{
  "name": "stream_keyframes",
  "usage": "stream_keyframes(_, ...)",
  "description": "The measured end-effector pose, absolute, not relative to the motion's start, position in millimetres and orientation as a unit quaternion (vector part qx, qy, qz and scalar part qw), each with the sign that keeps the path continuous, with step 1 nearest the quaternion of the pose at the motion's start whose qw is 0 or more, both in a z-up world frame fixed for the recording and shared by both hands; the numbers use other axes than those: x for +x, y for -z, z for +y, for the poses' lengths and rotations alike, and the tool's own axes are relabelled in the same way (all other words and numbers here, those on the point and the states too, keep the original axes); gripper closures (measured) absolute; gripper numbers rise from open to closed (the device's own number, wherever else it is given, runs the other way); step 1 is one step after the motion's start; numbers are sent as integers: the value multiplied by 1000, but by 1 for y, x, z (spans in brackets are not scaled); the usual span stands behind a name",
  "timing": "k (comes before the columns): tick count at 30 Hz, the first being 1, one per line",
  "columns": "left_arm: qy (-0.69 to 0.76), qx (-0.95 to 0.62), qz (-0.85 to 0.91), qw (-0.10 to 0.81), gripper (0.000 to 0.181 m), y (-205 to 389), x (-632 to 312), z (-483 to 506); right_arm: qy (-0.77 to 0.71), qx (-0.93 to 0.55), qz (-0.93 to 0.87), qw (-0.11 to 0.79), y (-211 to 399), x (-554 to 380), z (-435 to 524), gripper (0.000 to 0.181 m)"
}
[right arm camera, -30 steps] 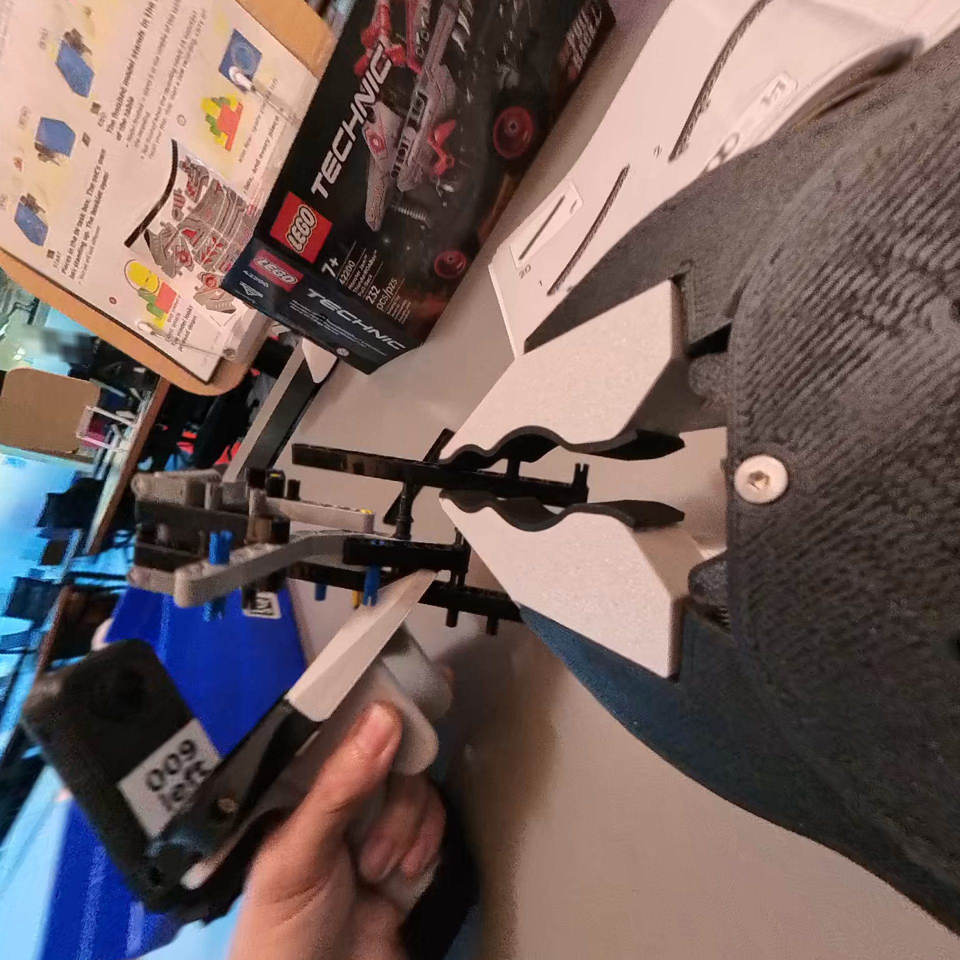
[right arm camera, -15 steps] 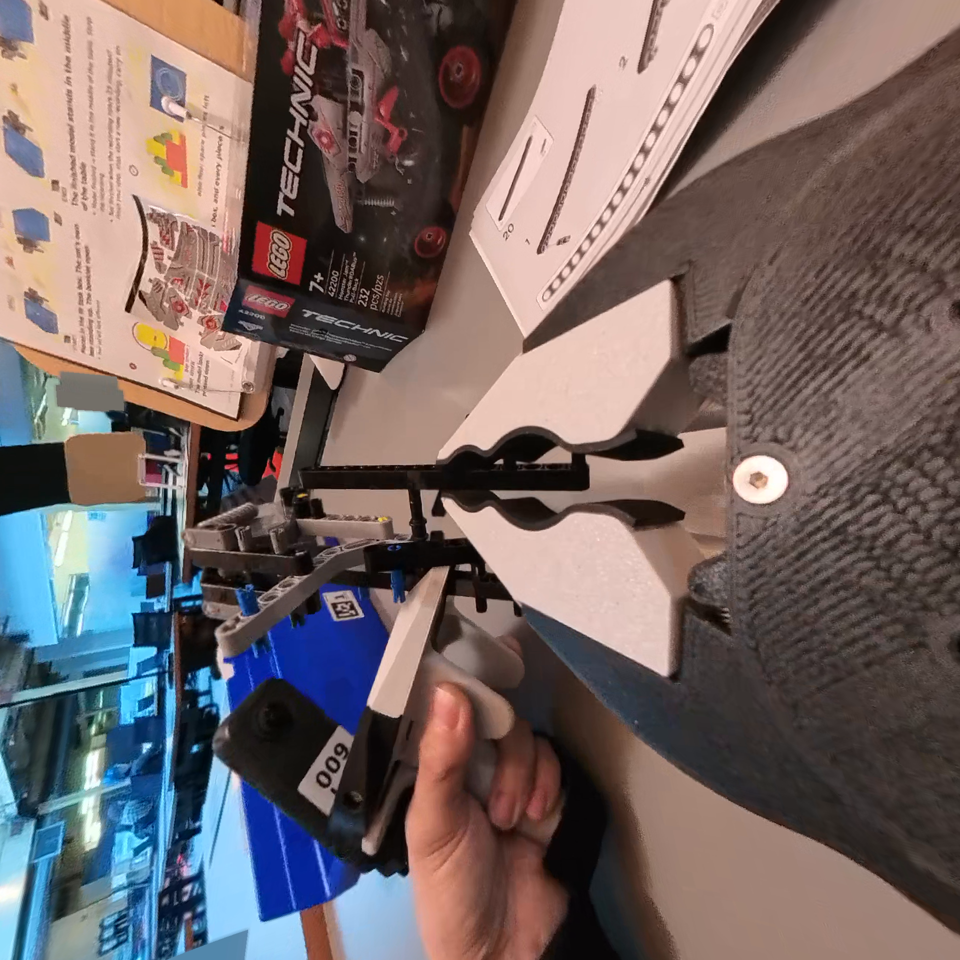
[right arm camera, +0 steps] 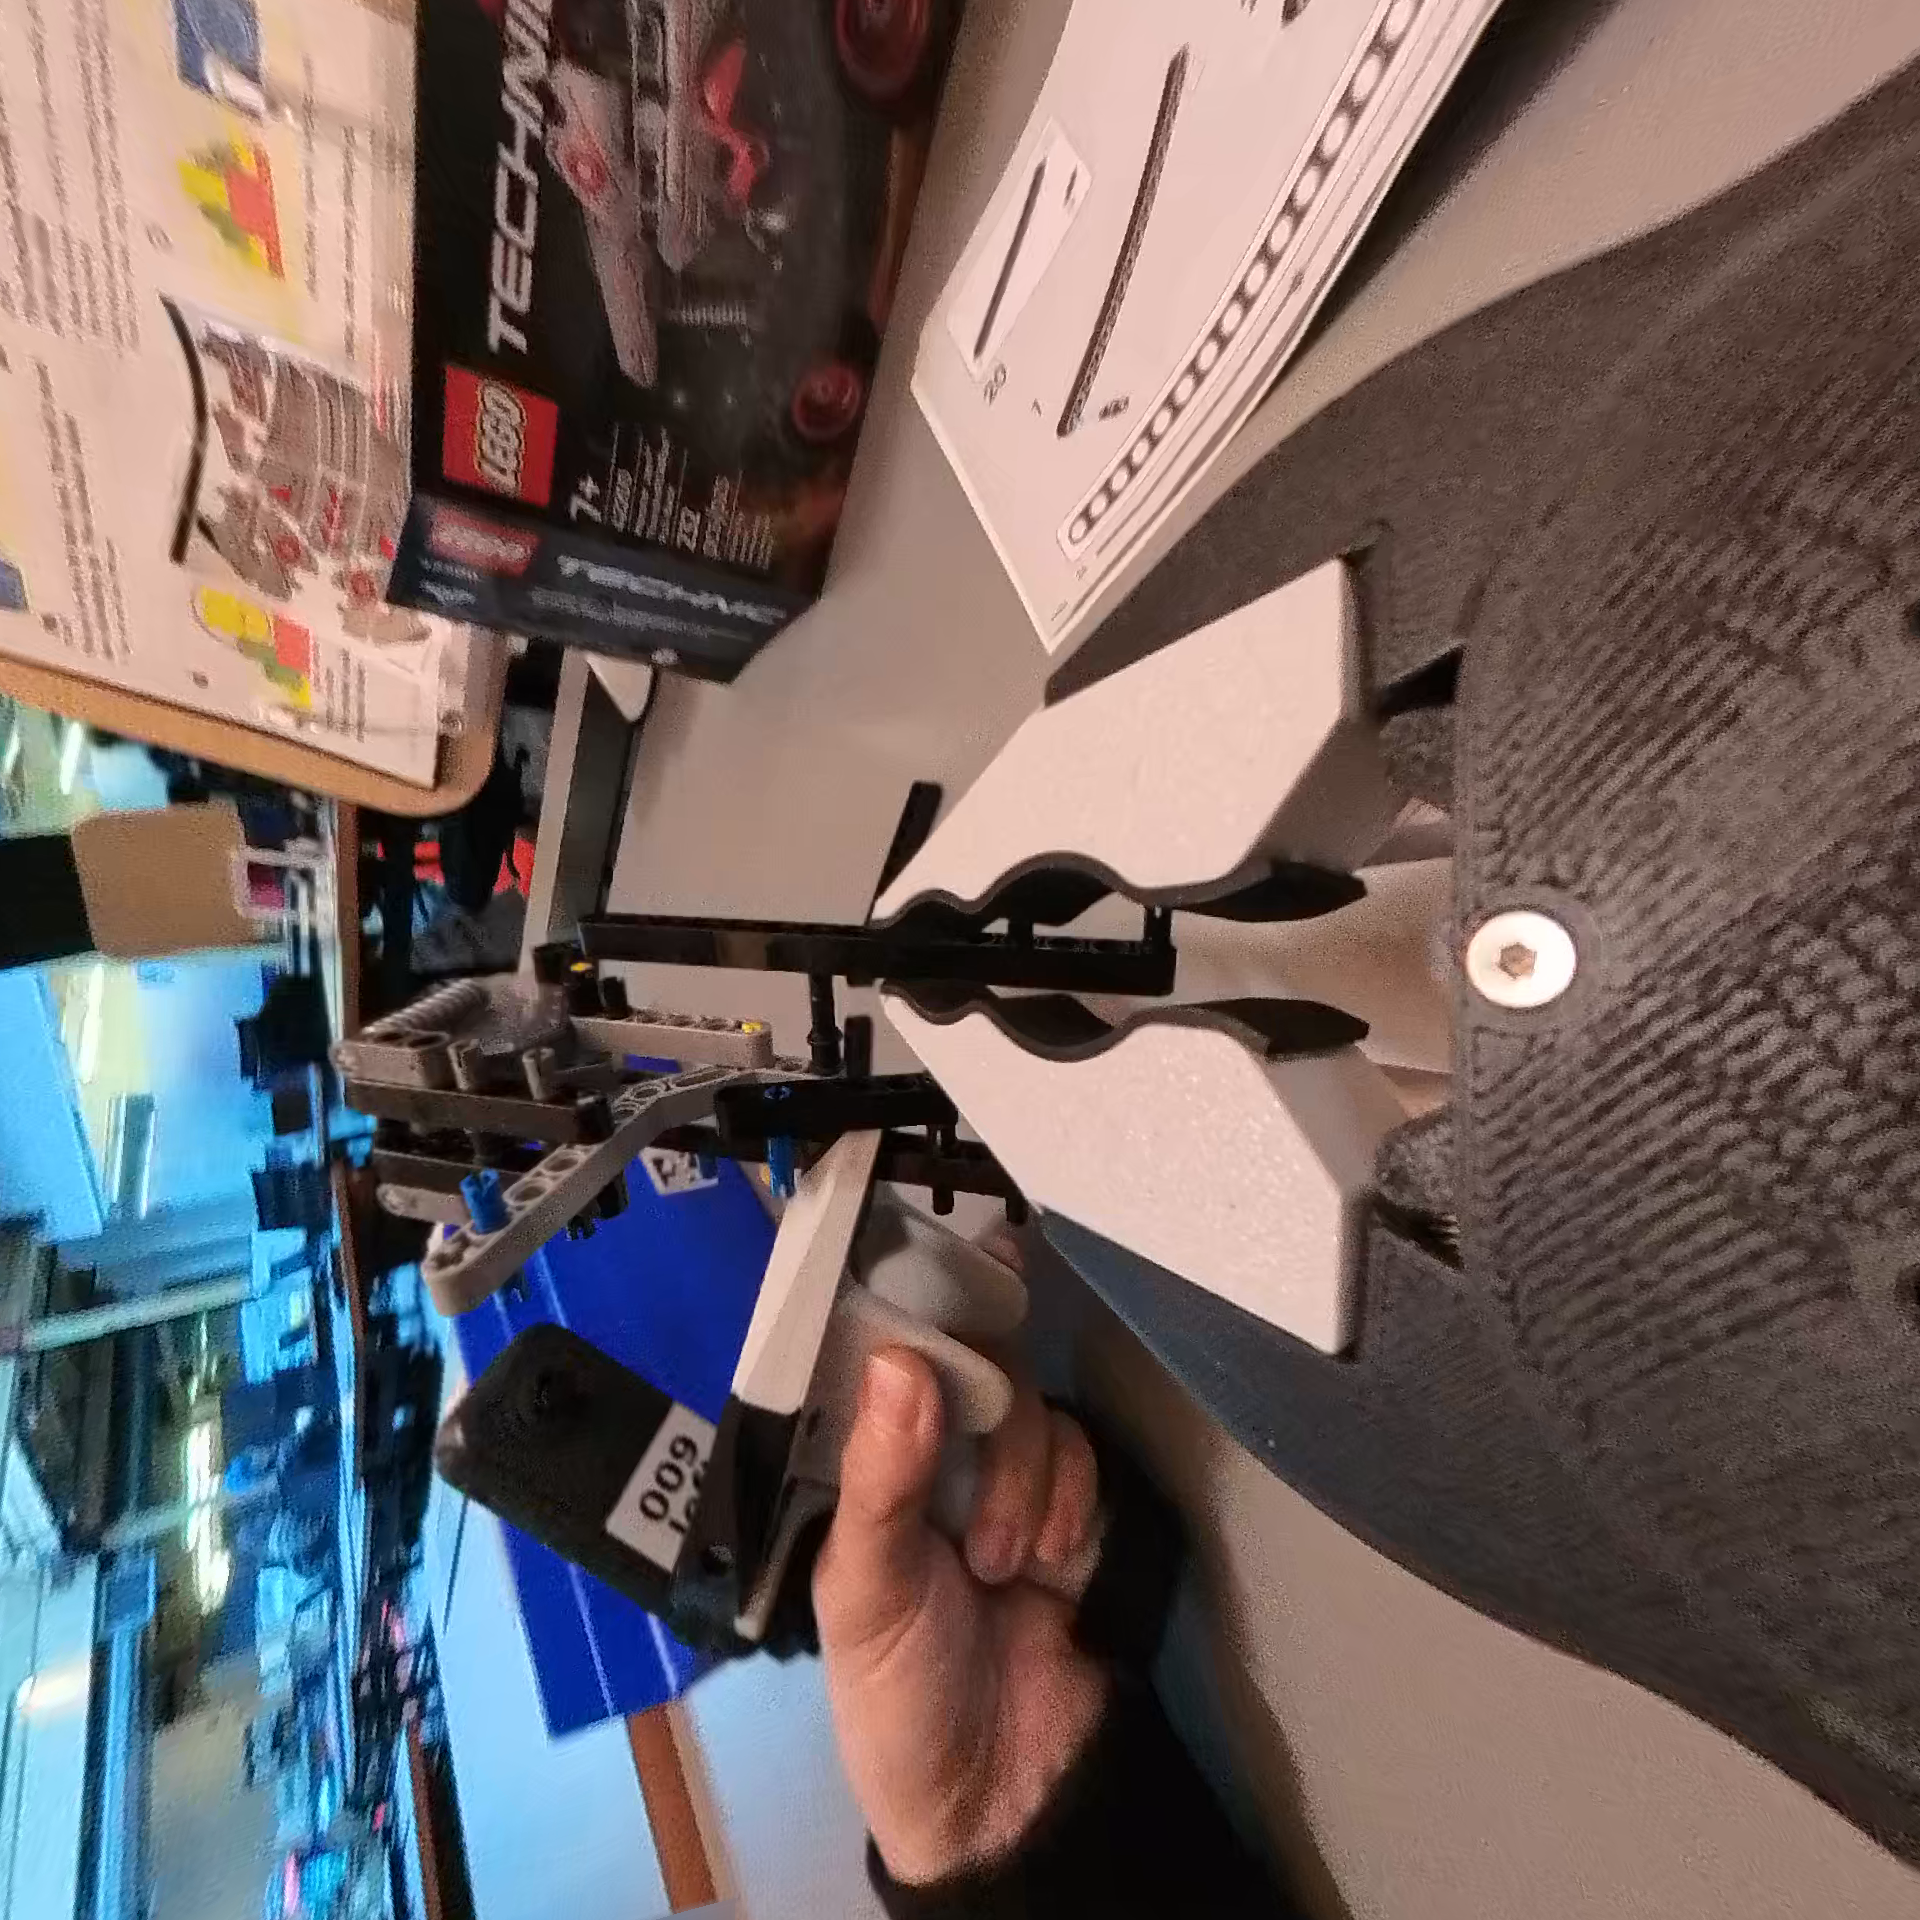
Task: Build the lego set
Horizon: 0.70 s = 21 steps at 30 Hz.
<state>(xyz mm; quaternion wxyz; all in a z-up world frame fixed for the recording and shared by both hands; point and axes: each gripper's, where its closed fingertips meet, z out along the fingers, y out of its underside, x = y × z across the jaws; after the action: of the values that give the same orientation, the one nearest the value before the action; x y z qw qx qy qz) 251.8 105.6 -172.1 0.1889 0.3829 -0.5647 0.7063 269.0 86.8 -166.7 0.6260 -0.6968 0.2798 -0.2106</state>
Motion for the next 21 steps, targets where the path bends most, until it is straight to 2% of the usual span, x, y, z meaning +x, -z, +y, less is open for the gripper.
stream_keyframes(6, -681, 363, -597, 218, 176, 179, 241, 103, 167, -743, 229, 606, 171, 260, 85, 175)
stream_keyframes(10, -667, 370, -613, 207, 176, 185, 242, 102, 208, -786, 192, 549, 180, 261, 84, 175)
stream_keyframes(13, -674, 367, -610, 196, 176, 182, 243, 101, 196, -763, 212, 578, 175, 263, 84, 176)
stream_keyframes(21, -680, 371, -604, 189, 176, 180, 246, 103, 223, -768, 179, 573, 169, 261, 85, 180)
